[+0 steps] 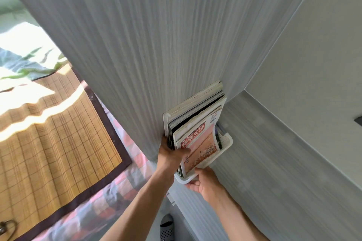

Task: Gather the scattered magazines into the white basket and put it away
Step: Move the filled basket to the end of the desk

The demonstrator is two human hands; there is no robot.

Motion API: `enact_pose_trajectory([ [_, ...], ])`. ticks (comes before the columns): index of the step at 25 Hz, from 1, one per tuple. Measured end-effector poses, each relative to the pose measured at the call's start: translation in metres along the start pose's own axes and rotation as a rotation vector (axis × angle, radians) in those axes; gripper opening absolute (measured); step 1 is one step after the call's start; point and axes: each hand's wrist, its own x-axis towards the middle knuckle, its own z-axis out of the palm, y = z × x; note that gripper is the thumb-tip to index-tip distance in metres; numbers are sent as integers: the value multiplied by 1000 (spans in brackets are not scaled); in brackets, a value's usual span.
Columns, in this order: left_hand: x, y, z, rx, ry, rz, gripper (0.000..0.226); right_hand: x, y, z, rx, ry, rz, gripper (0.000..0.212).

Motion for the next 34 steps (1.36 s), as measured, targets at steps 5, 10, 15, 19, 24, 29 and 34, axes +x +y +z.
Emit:
enact_pose_trajectory([
  [5, -9, -13, 12, -31, -93, -130, 66, 6, 11, -2, 72, 43, -45, 23],
  [10, -2, -3, 15, 63, -149, -159, 76, 9, 8, -2, -43, 15, -88, 29],
  [15, -8, -22, -18, 42, -40, 7, 57, -9, -7, -27, -370, 180, -139, 36],
  [19, -9, -4, -21, 211, -16, 107, 88, -24, -74, -53, -454, 460, -556, 55],
  [24, -9, 8, -4, 328, 71, 147, 87, -12, -187, -30, -661, 174, -654, 75],
  [29, -3, 6, 5, 356, 116, 219, 76, 7, -191, -27, -609, 40, -465, 75],
  [34, -21, -10, 11, 323, 279, 367, 65, -1, -179, -48, -398, -32, -629, 77],
])
